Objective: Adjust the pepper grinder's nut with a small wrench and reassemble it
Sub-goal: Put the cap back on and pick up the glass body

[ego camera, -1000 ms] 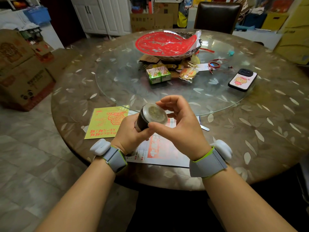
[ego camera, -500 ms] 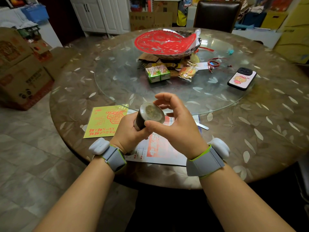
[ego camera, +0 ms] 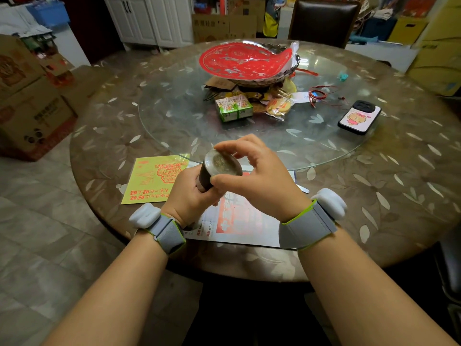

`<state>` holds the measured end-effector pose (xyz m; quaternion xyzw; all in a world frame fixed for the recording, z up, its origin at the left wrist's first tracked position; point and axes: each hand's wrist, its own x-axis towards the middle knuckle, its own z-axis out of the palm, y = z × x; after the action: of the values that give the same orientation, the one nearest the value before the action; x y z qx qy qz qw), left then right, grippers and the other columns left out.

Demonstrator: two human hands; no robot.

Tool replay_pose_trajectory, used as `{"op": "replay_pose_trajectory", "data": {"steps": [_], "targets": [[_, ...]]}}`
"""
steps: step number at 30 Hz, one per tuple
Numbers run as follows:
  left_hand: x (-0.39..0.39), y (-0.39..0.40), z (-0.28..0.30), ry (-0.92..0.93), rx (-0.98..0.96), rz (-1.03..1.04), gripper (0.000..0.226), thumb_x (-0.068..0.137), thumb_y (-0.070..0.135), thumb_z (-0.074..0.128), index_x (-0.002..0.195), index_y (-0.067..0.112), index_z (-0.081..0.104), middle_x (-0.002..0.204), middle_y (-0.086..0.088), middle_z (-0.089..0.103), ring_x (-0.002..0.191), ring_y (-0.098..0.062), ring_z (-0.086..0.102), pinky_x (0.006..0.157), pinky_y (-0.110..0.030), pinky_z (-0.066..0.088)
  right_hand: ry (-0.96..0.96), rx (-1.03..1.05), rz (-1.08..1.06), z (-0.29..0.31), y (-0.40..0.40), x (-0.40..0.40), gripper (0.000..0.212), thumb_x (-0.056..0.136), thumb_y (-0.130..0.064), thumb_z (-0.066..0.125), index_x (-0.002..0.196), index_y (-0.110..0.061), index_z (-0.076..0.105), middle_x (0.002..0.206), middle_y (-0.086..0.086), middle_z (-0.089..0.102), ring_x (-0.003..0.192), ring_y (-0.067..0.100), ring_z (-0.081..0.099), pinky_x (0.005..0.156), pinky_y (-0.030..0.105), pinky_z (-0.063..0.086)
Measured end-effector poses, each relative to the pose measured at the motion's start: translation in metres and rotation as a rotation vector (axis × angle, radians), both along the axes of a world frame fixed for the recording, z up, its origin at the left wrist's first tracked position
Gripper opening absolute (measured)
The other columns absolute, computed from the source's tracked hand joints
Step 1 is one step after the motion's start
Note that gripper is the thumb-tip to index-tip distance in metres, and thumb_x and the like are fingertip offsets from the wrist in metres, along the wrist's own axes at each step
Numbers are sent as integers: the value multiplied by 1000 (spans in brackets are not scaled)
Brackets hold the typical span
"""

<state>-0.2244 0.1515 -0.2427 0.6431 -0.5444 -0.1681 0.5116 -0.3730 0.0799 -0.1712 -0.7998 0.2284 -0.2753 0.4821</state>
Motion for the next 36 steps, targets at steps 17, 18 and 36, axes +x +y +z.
{"op": "replay_pose_trajectory", "data": {"steps": [17,18,36], "targets": [[-8,-7,3,28,83,-31,51,70,59,59,76,8,60,57,-2,62,50,-15,62,54,-28,50,4,261,100,-9,-26,-15,55,72,-30,80,123,-28,58,117,-3,60,110,10,57,87,17,45],[-9,-9,4,74,69,-17,52,68,59,59,75,8,59,57,-5,61,49,-16,60,54,-28,49,-54,386,87,-14,-26,-18,55,74,-35,75,125,-29,57,117,-4,60,109,9,58,87,21,46],[-59,-58,32,1001,-149,21,58,77,66,44,73,10,59,67,-8,64,67,-22,64,83,-40,56,-333,1496,-181,-77,-13,-22,40,98,-39,43,115,-6,59,108,18,62,90,31,60,71,46,59]]}}
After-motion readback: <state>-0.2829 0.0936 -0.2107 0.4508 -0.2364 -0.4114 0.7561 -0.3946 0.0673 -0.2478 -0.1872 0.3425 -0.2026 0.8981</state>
